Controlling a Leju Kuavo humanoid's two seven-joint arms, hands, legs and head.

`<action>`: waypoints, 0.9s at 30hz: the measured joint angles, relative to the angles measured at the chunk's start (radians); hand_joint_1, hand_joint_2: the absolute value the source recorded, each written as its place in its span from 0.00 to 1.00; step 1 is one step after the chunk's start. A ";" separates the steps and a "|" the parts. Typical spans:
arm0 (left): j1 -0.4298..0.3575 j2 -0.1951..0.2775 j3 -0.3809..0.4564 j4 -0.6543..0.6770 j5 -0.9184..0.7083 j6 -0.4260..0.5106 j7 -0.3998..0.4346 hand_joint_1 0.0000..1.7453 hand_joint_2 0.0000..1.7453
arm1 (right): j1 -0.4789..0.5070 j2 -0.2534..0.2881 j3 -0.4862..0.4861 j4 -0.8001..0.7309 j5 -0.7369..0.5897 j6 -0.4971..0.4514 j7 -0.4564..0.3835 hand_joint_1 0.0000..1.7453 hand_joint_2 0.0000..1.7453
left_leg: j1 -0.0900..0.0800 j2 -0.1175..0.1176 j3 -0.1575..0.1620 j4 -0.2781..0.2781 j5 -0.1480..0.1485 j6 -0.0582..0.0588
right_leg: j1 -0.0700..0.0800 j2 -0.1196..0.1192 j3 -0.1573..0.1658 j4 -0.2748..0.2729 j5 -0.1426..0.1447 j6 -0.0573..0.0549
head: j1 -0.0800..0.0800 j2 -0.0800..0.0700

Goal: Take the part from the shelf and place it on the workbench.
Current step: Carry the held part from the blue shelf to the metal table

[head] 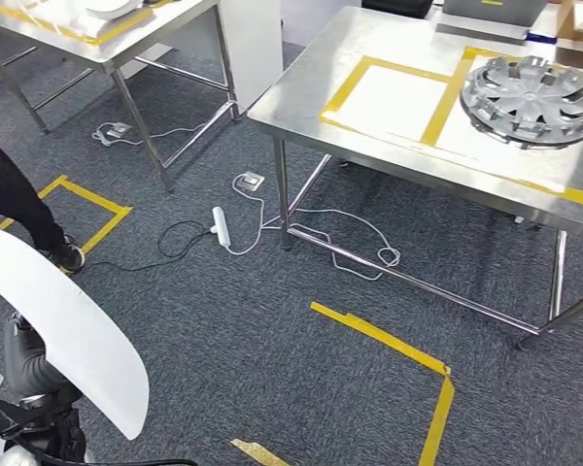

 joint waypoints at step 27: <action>0.032 0.052 0.099 -0.015 -0.190 -0.067 -0.089 0.94 1.00 | -0.032 -0.021 0.072 0.001 -0.053 0.000 -0.035 0.00 0.00 | -0.001 0.088 0.070 -0.176 0.112 0.013 | 0.003 -0.045 -0.009 0.011 -0.010 0.025 | 0.012 0.000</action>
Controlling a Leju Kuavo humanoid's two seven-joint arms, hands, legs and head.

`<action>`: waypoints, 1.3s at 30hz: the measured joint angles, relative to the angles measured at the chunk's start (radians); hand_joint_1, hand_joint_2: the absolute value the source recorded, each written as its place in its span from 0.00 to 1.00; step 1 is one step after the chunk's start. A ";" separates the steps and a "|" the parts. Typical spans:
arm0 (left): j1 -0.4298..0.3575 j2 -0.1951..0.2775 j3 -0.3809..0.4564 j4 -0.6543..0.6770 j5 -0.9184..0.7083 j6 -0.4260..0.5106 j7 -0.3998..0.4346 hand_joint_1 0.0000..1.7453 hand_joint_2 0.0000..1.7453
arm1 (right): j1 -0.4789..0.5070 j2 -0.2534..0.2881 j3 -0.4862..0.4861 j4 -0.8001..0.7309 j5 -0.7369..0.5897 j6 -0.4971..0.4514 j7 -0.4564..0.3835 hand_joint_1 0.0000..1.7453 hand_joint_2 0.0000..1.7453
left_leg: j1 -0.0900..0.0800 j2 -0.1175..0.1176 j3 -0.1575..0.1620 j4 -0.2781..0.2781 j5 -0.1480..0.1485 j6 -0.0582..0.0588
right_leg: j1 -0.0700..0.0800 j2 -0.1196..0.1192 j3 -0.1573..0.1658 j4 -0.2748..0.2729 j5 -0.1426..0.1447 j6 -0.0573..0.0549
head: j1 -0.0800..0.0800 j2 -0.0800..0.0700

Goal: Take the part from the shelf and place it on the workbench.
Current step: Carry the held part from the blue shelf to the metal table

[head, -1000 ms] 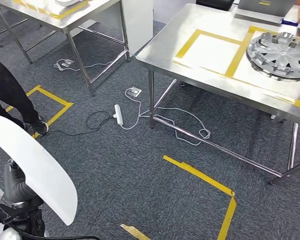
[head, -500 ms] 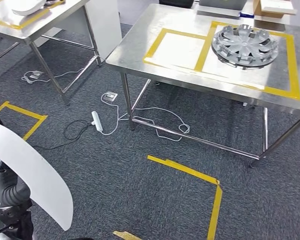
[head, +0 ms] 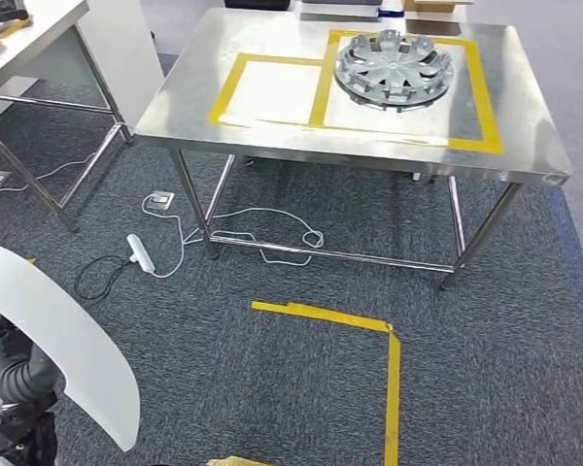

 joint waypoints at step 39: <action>0.006 0.006 0.060 -0.031 -0.017 0.024 -0.052 0.94 1.00 | -0.041 -0.015 0.077 0.010 0.042 0.000 0.005 0.00 0.00 | 0.009 -0.095 -0.152 0.272 -0.080 -0.013 | 0.003 0.020 0.026 -0.005 -0.009 -0.028 | -0.004 0.000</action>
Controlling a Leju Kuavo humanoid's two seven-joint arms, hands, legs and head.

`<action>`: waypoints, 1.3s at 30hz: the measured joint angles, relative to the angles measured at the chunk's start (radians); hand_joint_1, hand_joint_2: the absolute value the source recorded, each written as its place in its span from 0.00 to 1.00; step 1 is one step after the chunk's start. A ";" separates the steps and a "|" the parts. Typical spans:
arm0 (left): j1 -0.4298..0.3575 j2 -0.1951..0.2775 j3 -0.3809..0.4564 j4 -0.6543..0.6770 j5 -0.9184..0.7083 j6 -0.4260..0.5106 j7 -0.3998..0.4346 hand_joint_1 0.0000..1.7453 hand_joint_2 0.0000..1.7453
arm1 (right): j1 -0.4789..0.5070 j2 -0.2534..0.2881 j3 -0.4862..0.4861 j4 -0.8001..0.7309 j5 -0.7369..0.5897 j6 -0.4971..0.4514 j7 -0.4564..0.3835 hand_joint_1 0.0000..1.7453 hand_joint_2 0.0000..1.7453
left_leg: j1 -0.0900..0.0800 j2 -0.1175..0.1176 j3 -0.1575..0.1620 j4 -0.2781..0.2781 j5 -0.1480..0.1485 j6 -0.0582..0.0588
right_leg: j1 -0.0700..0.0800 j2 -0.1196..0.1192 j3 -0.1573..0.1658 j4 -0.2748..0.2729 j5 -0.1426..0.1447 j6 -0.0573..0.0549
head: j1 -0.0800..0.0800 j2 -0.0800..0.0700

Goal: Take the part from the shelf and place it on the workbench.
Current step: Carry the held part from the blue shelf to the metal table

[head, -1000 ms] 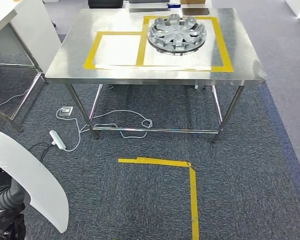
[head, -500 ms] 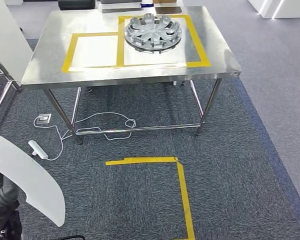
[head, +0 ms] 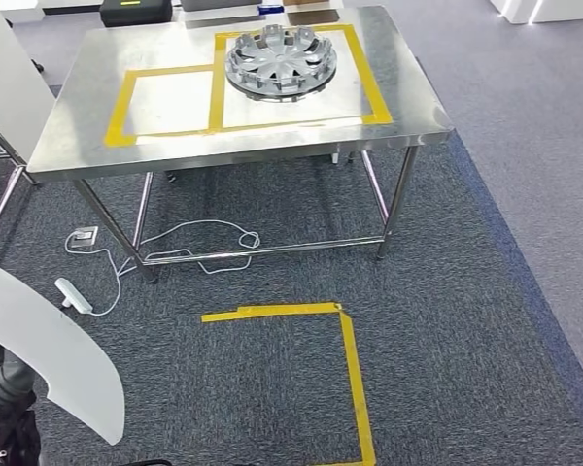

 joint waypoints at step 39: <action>0.001 -0.003 0.000 -0.005 -0.007 0.001 0.009 0.94 1.00 | -0.023 -0.004 0.056 0.023 -0.059 0.000 -0.025 0.00 0.00 | -0.016 -0.020 0.114 -0.266 0.106 0.041 | 0.008 0.010 -0.017 0.013 -0.006 0.024 | -0.004 0.000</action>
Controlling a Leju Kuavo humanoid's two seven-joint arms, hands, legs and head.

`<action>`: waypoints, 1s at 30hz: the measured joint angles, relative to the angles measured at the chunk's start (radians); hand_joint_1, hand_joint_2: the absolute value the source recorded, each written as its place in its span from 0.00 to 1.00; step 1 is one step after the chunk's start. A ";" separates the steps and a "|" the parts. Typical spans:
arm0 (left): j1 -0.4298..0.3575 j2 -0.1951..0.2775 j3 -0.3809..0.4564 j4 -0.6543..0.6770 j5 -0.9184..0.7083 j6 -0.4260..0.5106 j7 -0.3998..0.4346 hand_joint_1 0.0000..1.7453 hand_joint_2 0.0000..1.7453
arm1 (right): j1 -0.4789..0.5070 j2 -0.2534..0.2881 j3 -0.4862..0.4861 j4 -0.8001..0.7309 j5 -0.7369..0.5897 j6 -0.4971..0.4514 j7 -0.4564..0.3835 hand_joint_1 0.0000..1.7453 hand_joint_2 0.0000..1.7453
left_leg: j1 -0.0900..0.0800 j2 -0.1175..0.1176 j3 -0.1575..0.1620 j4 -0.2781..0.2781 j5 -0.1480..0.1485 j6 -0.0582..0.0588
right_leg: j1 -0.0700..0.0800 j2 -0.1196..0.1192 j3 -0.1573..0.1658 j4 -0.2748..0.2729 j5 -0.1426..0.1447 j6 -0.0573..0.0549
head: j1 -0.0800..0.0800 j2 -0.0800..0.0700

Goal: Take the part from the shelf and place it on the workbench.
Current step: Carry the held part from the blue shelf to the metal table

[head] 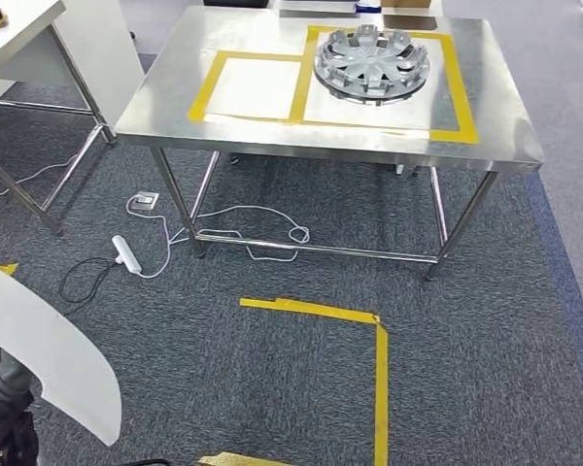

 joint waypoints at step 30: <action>-0.009 0.000 0.000 0.000 0.003 0.000 -0.001 0.94 1.00 | -0.001 -0.001 -0.001 0.013 0.002 0.000 -0.002 0.00 0.00 | 0.002 0.008 0.000 -0.003 0.003 -0.011 | -0.009 -0.012 0.021 -0.013 -0.005 0.004 | 0.001 0.000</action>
